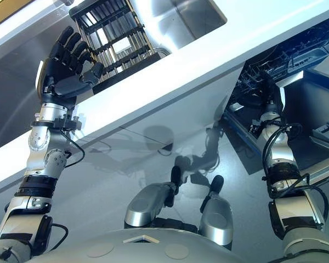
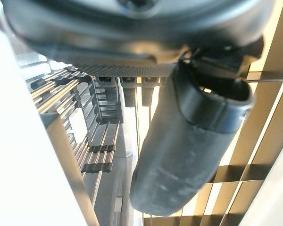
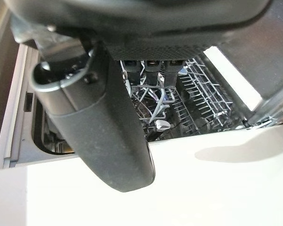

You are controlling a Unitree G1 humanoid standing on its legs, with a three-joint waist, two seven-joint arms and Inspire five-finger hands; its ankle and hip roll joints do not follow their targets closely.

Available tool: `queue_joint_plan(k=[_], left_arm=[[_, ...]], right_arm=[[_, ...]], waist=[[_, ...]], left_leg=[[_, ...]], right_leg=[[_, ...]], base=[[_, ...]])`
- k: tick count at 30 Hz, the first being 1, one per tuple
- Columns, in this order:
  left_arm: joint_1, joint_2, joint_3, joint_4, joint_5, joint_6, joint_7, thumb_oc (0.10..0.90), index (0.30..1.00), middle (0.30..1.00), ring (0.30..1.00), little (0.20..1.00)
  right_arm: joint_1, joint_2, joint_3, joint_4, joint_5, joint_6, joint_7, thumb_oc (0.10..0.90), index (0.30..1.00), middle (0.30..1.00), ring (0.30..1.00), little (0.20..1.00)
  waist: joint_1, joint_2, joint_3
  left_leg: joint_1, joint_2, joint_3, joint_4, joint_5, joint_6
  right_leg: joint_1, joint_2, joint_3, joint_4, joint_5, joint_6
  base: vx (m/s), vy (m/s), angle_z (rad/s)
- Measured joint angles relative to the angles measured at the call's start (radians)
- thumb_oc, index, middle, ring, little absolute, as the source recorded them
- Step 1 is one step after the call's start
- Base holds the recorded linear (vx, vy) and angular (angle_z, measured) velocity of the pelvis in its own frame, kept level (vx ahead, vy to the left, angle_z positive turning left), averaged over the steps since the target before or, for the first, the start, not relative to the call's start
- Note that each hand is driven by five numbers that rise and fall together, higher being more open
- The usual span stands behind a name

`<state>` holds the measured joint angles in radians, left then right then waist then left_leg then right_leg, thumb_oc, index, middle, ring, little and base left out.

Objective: Pick up plates and place into dishwasher.

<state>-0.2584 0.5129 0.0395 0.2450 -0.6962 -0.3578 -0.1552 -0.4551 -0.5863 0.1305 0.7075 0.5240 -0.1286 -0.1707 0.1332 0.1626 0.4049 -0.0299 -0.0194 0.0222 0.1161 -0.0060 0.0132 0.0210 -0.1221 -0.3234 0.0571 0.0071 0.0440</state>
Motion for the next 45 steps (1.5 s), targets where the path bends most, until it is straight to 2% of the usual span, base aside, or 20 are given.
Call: queue_joint_plan(k=[5, 8, 11, 15, 19, 22, 25, 29, 32, 34, 36, 40, 42, 45], left_arm=[[0.041, 0.008, 0.017, -0.069, 0.0, -0.001, 0.034, 0.8, 0.9, 0.9, 0.9, 0.9], [0.062, 0.006, 0.021, -0.08, 0.001, -0.018, 0.038, 0.8, 0.9, 0.9, 0.9, 0.9], [0.082, 0.005, 0.047, -0.097, 0.001, -0.02, 0.041, 0.8, 0.9, 0.9, 0.9, 0.9], [0.117, -0.015, 0.096, -0.098, 0.001, -0.018, 0.042, 0.8, 0.9, 0.9, 0.9, 0.9], [0.143, -0.023, 0.133, -0.098, 0.002, -0.016, 0.042, 0.8, 0.9, 0.9, 0.9, 0.9], [0.153, -0.023, 0.135, -0.096, 0.002, -0.015, 0.042, 0.8, 0.9, 0.9, 0.9, 0.9], [0.156, -0.023, 0.134, -0.096, 0.002, -0.014, 0.041, 0.8, 0.9, 0.9, 0.9, 0.9], [0.156, -0.015, 0.133, -0.098, 0.011, 0.001, 0.055, 0.8, 0.9, 0.9, 0.9, 0.9], [0.161, -0.004, 0.132, -0.094, 0.015, 0.007, 0.071, 0.8, 0.9, 0.9, 0.9, 0.9], [0.162, 0.003, 0.132, -0.089, 0.027, 0.008, 0.081, 0.8, 0.9, 0.9, 0.9, 0.9], [0.164, 0.014, 0.134, -0.08, 0.028, 0.013, 0.083, 0.8, 0.9, 0.9, 0.9, 0.9], [0.16, 0.027, 0.135, -0.042, 0.028, 0.012, 0.086, 0.8, 0.9, 0.9, 0.9, 0.9], [0.153, 0.03, 0.132, -0.02, 0.029, 0.012, 0.095, 0.8, 0.9, 0.9, 0.9, 0.9], [0.124, 0.036, 0.122, 0.017, 0.032, 0.012, 0.142, 0.8, 0.9, 0.9, 0.9, 0.9]], right_arm=[[0.073, 0.064, -0.067, -0.02, -0.078, -0.013, -0.021, 0.8, 0.9, 0.9, 0.9, 0.9], [0.145, 0.098, -0.119, -0.079, -0.111, -0.033, -0.022, 0.8, 0.9, 0.9, 0.9, 0.9], [0.235, 0.152, -0.126, -0.098, -0.12, -0.046, -0.017, 0.8, 0.9, 0.9, 0.9, 0.9], [0.342, 0.222, -0.168, -0.098, -0.007, -0.042, 0.086, 0.8, 0.9, 0.9, 0.9, 0.9], [0.391, 0.23, -0.206, -0.098, 0.124, -0.037, 0.202, 0.8, 0.9, 0.9, 0.9, 0.9], [0.399, 0.24, -0.244, -0.098, 0.204, -0.04, 0.242, 0.8, 0.9, 0.9, 0.9, 0.9], [0.397, 0.246, -0.249, -0.098, 0.214, -0.065, 0.195, 0.8, 0.9, 0.9, 0.9, 0.9], [0.379, 0.25, -0.259, -0.098, 0.122, -0.141, 0.003, 0.8, 0.9, 0.9, 0.9, 0.9], [0.37, 0.24, -0.299, -0.106, 0.065, -0.164, -0.072, 0.8, 0.9, 0.9, 0.9, 0.9], [0.371, 0.235, -0.328, -0.119, 0.062, -0.177, -0.075, 0.8, 0.9, 0.9, 0.9, 0.9], [0.376, 0.231, -0.364, -0.138, 0.1, -0.187, 0.005, 0.8, 0.9, 0.9, 0.9, 0.9], [0.382, 0.206, -0.377, -0.131, 0.261, -0.196, 0.201, 0.8, 0.9, 0.9, 0.9, 0.9], [0.382, 0.204, -0.396, -0.108, 0.297, -0.195, 0.229, 0.8, 0.9, 0.9, 0.9, 0.9], [0.379, 0.155, -0.402, -0.038, 0.304, -0.191, 0.194, 0.8, 0.9, 0.9, 0.9, 0.9]], waist=[[0.0, -0.033, -0.004], [-0.003, -0.041, -0.005], [-0.016, -0.062, -0.014], [-0.036, -0.071, -0.016], [-0.057, -0.073, -0.017], [-0.06, -0.079, -0.029], [-0.061, -0.087, -0.041], [-0.063, -0.092, -0.047], [-0.069, -0.093, -0.048], [-0.078, -0.096, -0.049], [-0.088, -0.1, -0.055], [-0.108, -0.107, -0.078], [-0.114, -0.109, -0.089], [-0.117, -0.111, -0.093]], left_leg=[[0.0, 0.0, 0.014, -0.002, -0.004, 0.002], [0.003, -0.001, 0.027, -0.002, -0.008, 0.006], [0.007, -0.001, 0.037, -0.003, -0.011, 0.007], [0.024, -0.001, 0.062, -0.008, -0.014, 0.01], [0.029, -0.001, 0.077, -0.017, -0.013, 0.012], [0.03, 0.0, 0.09, -0.019, -0.013, 0.012], [0.036, 0.0, 0.097, -0.023, -0.013, 0.013], [0.037, -0.001, 0.103, -0.024, -0.013, 0.014], [0.04, 0.0, 0.111, -0.024, -0.014, 0.015], [0.042, 0.0, 0.113, -0.024, -0.015, 0.015], [0.041, 0.001, 0.117, -0.024, -0.017, 0.015], [0.038, 0.003, 0.125, -0.024, -0.018, 0.014], [0.041, 0.004, 0.126, -0.023, -0.019, 0.013], [0.043, 0.015, 0.135, -0.017, -0.021, 0.011]], right_leg=[[-0.011, 0.0, 0.017, 0.001, 0.0, 0.0], [-0.017, -0.001, 0.036, 0.006, 0.0, 0.001], [-0.018, -0.001, 0.042, 0.007, 0.0, 0.001], [-0.018, -0.003, 0.068, 0.012, 0.002, 0.004], [-0.025, -0.003, 0.083, 0.012, 0.004, 0.007], [-0.031, -0.002, 0.095, 0.013, 0.005, 0.009], [-0.03, -0.002, 0.1, 0.013, 0.007, 0.01], [-0.033, -0.002, 0.108, 0.013, 0.008, 0.011], [-0.034, -0.001, 0.118, 0.013, 0.01, 0.011], [-0.035, 0.0, 0.121, 0.013, 0.01, 0.011], [-0.04, 0.001, 0.129, 0.014, 0.011, 0.011], [-0.052, 0.004, 0.147, 0.014, 0.012, 0.01], [-0.051, 0.006, 0.148, 0.014, 0.011, 0.01], [-0.05, 0.007, 0.152, 0.017, 0.011, 0.01]], base=[[-0.06, 0.018, -0.08], [-0.02, 0.022, -0.12], [0.01, 0.008, -0.09], [0.03, -0.014, -0.17], [0.02, -0.027, -0.11], [0.03, -0.034, -0.12], [0.01, -0.055, -0.05], [-0.02, -0.076, -0.04], [-0.03, -0.095, -0.09], [-0.05, -0.144, -0.06], [-0.04, -0.144, -0.12], [-0.04, -0.155, -0.12], [-0.04, -0.161, -0.03], [-0.04, -0.153, -0.05]])
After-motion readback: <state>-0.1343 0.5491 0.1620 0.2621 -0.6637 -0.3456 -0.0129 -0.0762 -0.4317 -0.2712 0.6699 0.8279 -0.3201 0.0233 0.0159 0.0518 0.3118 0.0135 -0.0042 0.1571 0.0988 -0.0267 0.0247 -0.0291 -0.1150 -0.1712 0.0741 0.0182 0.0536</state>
